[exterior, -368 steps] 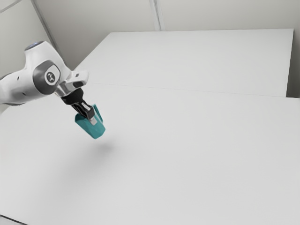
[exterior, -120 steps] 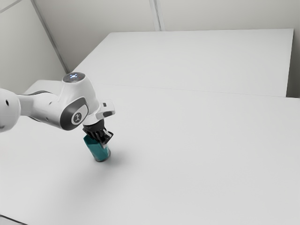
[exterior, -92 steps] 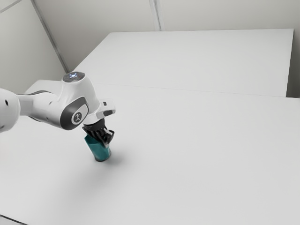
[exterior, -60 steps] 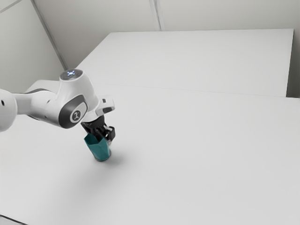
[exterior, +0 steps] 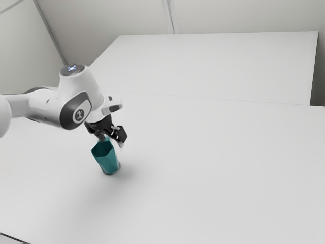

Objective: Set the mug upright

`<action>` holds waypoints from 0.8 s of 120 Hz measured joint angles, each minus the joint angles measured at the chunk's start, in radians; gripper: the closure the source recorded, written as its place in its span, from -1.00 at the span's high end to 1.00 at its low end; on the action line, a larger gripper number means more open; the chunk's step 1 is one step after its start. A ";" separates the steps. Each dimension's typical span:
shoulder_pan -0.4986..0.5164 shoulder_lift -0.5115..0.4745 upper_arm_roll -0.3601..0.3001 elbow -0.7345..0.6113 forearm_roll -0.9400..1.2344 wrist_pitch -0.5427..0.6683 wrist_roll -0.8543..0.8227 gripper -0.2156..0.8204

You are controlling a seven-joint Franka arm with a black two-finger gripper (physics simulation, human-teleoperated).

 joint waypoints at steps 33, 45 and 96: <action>0.000 0.036 -0.018 0.202 -0.018 -0.227 -0.022 0.51; 0.017 0.062 -0.041 0.262 -0.028 -0.287 -0.028 0.52; 0.074 0.122 -0.124 0.502 -0.042 -0.524 -0.041 0.54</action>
